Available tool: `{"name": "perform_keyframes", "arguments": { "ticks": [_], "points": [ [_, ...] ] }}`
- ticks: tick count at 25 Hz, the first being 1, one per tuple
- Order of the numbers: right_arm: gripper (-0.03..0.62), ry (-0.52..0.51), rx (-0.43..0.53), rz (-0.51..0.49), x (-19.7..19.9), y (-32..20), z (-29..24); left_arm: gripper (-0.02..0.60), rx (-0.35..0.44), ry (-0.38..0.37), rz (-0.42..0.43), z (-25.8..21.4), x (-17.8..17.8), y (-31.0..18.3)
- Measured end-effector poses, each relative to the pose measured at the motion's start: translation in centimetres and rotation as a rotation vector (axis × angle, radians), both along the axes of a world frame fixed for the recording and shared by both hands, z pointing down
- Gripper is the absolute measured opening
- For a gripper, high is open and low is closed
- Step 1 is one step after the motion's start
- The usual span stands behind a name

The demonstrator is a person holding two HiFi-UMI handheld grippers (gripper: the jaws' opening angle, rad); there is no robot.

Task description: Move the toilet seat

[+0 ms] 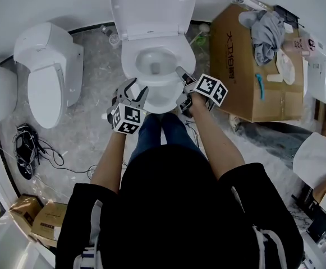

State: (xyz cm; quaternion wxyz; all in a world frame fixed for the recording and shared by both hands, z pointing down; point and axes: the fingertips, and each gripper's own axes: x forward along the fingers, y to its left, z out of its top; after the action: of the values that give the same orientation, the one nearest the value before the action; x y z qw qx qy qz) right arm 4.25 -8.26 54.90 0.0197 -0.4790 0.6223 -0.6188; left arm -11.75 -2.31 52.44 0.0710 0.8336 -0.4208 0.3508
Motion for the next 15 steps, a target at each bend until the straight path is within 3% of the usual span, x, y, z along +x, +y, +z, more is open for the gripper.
{"name": "perform_keyframes", "arguments": {
  "ticks": [4,10,15],
  "points": [
    [0.267,-0.005,0.002,-0.013,-0.2,-0.6,-0.6,0.189,0.018,-0.084,0.069,-0.3,0.2,-0.9],
    [0.319,0.021,0.032,-0.121,-1.1,-1.1,-1.6,0.186,0.014,-0.106,0.106,-1.1,0.2,-2.0],
    [0.333,0.041,0.067,-0.174,-1.0,-0.7,-2.9,0.186,0.014,-0.109,0.09,-1.6,0.1,-2.7]
  ]
}}
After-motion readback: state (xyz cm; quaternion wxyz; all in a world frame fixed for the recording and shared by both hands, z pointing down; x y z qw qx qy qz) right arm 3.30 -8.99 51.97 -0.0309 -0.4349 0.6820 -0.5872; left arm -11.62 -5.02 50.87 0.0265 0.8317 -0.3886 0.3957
